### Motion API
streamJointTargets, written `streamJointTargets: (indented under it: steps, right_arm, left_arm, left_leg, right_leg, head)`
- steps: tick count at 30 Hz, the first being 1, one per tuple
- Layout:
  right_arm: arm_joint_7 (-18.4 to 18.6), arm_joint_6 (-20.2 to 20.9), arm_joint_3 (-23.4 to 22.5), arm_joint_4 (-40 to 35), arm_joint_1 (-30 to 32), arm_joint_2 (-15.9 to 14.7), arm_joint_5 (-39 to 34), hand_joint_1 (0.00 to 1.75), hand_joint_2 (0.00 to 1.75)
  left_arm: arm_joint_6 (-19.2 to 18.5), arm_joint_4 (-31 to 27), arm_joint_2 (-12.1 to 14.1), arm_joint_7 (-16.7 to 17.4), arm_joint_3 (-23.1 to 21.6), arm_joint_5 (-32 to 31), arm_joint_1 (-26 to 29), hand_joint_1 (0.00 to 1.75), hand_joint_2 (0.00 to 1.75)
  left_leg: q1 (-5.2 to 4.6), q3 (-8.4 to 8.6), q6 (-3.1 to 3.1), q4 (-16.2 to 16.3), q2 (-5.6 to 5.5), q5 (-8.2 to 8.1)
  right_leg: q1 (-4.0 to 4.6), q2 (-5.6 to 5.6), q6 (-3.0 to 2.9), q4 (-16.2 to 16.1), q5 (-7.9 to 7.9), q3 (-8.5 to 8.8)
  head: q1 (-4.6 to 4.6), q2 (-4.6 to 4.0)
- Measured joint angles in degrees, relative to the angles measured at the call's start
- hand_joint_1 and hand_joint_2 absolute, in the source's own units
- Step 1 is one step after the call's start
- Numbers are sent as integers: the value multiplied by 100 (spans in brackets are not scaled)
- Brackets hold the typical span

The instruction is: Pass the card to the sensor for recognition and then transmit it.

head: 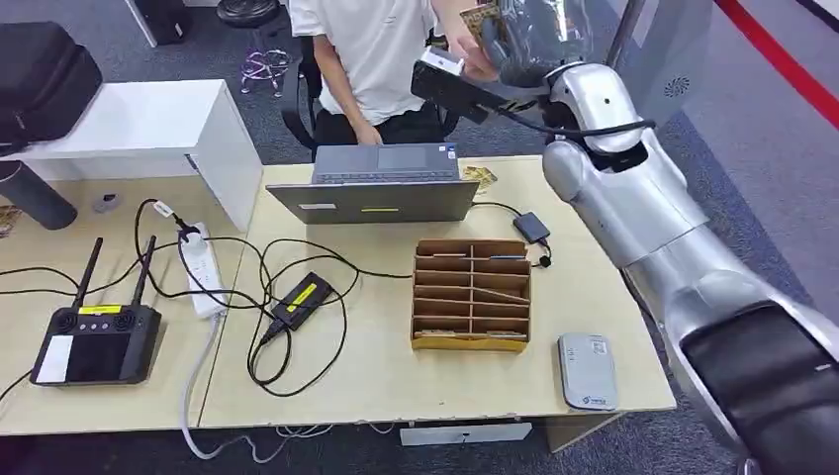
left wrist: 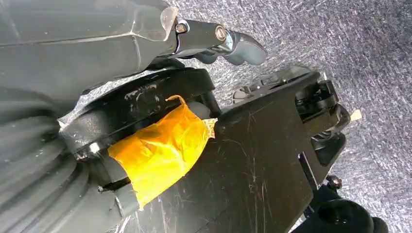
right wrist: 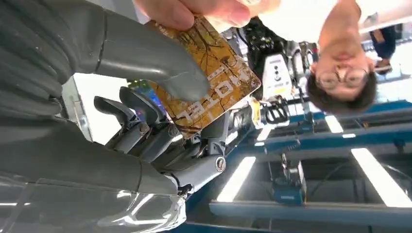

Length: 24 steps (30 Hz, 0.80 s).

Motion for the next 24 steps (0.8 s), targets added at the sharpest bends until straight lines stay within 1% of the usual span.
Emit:
streamJointTargets:
  steps: [1, 7, 15, 20, 24]
  right_arm:
    - [-9, -24, 11, 79, 31, 0, 33, 0, 175]
    - [-131, -135, 28, 424, 225, 0, 63, 0, 175]
    - [-247, -227, 28, 629, 368, -13, 135, 0, 175]
    - [-306, -251, 24, 662, 447, -203, 168, 0, 175]
    - [-526, -419, -37, 668, 601, -489, 64, 0, 175]
  left_arm:
    - [-4, 0, 0, 0, -2, 0, 0, 0, 175]
    - [-85, 0, 2, -55, 0, 61, 0, 0, 175]
    - [-116, 0, 13, -74, 0, 105, 1, 0, 175]
    - [-103, 0, 15, -59, 0, 149, 14, 0, 175]
    - [-98, 0, 26, -59, 0, 210, 36, 0, 175]
  left_leg:
    - [0, 0, 0, 0, 1, 0]
    - [-1, 0, 0, 0, 0, 0]
    - [0, 0, 0, -1, 1, 0]
    - [0, -1, 0, 1, 1, 0]
    - [0, -2, 1, 9, -1, -1]
  right_leg:
    - [0, 1, 0, 0, 0, 0]
    - [1, 1, 0, 1, 0, -2]
    - [1, 2, 0, 1, 0, -5]
    - [0, 1, 0, 0, 0, -5]
    - [0, -1, 0, -1, 0, -4]
  head:
    - [0, 0]
    - [0, 0]
    - [0, 0]
    - [0, 0]
    - [0, 0]
